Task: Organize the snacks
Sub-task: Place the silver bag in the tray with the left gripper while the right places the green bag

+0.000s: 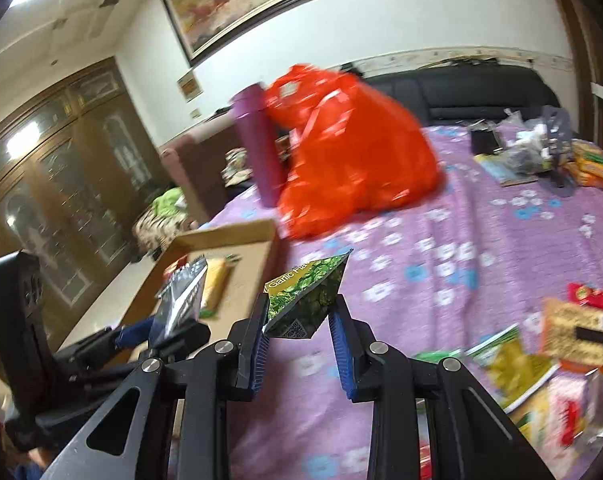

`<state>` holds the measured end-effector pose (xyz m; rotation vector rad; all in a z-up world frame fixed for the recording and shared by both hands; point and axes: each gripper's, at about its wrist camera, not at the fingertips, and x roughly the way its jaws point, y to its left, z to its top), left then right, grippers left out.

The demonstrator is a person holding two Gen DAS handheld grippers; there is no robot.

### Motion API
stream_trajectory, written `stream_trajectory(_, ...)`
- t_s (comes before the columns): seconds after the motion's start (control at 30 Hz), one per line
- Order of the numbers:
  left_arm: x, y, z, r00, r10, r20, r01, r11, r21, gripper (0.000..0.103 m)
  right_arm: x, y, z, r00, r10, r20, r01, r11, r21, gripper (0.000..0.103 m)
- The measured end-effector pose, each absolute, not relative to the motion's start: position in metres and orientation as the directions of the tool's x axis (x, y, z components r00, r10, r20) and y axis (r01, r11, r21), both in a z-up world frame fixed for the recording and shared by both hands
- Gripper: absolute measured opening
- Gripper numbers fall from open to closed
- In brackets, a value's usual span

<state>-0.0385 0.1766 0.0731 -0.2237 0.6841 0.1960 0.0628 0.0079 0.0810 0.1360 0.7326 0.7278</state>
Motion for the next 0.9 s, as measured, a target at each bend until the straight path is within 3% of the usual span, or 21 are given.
stream_trajectory(0.17, -0.054, 0.224, 0.058, 0.713, 0.203, -0.671, -0.379, 0.917, -0.125, 0.058, 0.052, 0.046, 0.073, 0.422, 0.688, -0.590, -0.593, 0.702, 0.394, 0.032)
stream_trajectory(0.4, -0.060, 0.258, 0.045, 0.674, 0.230, -0.702, -0.450, 0.882, -0.143, 0.058, 0.048, 0.100, 0.056, 0.362, 0.693, -0.623, -0.628, 0.676, 0.387, 0.032)
stream_trajectory(0.9, -0.059, 0.265, 0.037, 0.685, 0.195, -0.702, -0.454, 0.868, -0.201, 0.058, 0.046, 0.118, 0.020, 0.304, 0.695, -0.652, -0.665, 0.644, 0.377, 0.033)
